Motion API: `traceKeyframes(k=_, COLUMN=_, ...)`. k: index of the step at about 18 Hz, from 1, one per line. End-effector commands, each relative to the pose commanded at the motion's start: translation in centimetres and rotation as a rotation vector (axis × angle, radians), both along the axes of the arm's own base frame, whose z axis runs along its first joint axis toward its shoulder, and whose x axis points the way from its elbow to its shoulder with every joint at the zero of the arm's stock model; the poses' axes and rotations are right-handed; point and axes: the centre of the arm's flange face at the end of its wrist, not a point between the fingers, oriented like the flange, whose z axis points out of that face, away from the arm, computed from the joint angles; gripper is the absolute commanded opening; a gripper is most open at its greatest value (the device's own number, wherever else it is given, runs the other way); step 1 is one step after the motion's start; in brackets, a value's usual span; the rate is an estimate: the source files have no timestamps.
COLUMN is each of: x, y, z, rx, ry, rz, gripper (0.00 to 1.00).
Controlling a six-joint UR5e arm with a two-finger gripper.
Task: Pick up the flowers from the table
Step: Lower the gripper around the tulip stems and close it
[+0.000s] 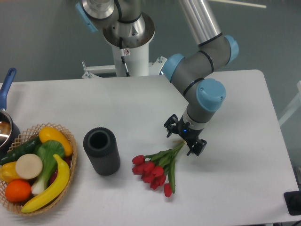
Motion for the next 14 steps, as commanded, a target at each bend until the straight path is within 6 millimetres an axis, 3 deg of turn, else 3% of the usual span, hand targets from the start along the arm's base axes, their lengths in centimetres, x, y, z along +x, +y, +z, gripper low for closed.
traceKeyframes(k=11, x=0.7, y=1.0, z=-2.0, rx=-0.044, ry=0.032, rz=-0.027, gripper=0.98)
traceKeyframes(k=14, x=0.9, y=1.3, z=-2.0, rx=-0.045, ry=0.030, rz=0.005, gripper=0.89)
